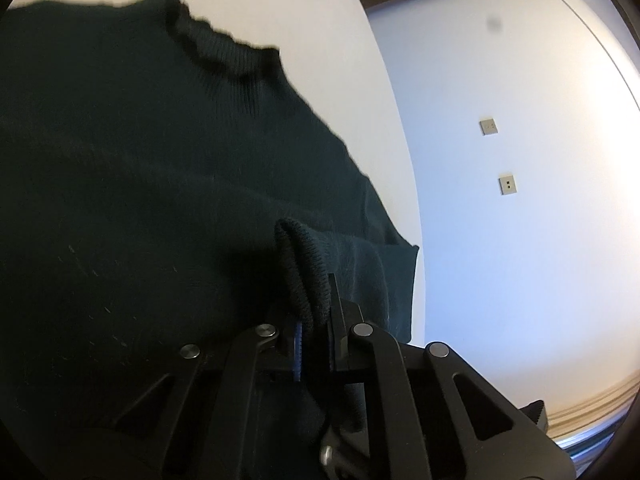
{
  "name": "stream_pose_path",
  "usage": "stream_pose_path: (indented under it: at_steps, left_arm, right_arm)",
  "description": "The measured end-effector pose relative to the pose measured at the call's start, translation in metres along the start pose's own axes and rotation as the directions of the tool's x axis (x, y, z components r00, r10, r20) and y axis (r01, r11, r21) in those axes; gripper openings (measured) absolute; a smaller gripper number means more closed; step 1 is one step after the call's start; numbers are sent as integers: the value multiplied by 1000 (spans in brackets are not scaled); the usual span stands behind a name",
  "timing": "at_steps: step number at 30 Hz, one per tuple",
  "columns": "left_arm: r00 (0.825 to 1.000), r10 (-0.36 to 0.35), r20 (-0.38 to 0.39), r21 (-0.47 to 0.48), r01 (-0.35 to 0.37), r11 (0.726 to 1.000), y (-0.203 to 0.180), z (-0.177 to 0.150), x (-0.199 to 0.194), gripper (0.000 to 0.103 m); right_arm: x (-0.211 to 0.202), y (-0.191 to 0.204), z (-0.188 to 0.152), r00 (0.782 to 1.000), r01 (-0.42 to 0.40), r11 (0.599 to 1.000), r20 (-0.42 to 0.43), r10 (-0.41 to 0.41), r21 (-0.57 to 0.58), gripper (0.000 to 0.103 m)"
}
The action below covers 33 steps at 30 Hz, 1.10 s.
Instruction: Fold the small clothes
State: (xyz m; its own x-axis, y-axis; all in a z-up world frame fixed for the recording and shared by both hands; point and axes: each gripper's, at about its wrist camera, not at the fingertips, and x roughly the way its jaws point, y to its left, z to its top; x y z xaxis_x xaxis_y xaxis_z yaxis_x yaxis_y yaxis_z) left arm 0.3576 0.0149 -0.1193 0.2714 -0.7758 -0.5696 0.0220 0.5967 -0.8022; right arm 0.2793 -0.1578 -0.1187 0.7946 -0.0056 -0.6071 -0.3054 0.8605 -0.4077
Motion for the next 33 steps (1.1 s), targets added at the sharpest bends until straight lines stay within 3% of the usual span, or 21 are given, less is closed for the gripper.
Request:
stream_pose_path:
  at_steps: [2,3,5,7,9,10,11,13,15,17,19,25,28,31,33]
  left_arm:
    - [1000,16,26,20,-16,1000,-2,3,-10,7]
    - [999,25,43,31,-27,999,-2,5,-18,7]
    - [997,38,63,34,-41,999,-1,5,-31,7]
    - [996,31,86,32,-34,999,1,6,-43,7]
    - [994,30,106,40,-34,999,0,6,-57,7]
    - [993,34,115,47,-40,998,-1,6,-62,7]
    - [992,39,122,55,-46,997,-1,6,-67,7]
    - [988,50,148,66,-60,996,-1,5,-81,7]
    - [984,58,166,60,-68,996,4,2,-95,7]
    - [983,66,173,55,-77,996,7,1,-103,7]
    - [981,76,176,41,-84,996,16,-3,-111,7]
    - [976,106,190,10,-110,994,36,2,-128,7]
    - [970,152,188,3,-155,988,45,4,-128,7]
    - [964,194,181,-16,-194,981,60,8,-120,7]
    - [964,206,166,-24,-205,978,71,5,-116,7]
  right_arm:
    - [-21,-24,-6,999,-48,986,24,45,160,61]
    - [-31,-41,-13,996,-87,960,48,77,267,68]
    - [-48,-85,-41,981,-195,816,113,158,545,72]
    - [-54,-126,-78,969,-241,606,155,191,758,73]
    - [-46,-161,-113,946,-297,346,225,234,890,73]
    - [-36,-170,-133,911,-356,170,302,280,919,73]
    - [-28,-174,-145,879,-397,41,366,306,917,73]
    - [-15,-174,-165,839,-421,-164,451,303,892,74]
    - [-4,-171,-176,811,-437,-301,516,276,848,74]
    - [6,-167,-177,794,-445,-361,547,265,820,74]
    - [17,-164,-171,778,-454,-383,568,270,804,74]
    - [35,-182,-169,772,-458,-469,599,211,755,73]
    - [36,-191,-167,780,-462,-462,595,195,757,73]
    - [39,-192,-167,772,-458,-454,595,223,765,67]
    - [37,-192,-162,771,-441,-418,574,277,794,67]
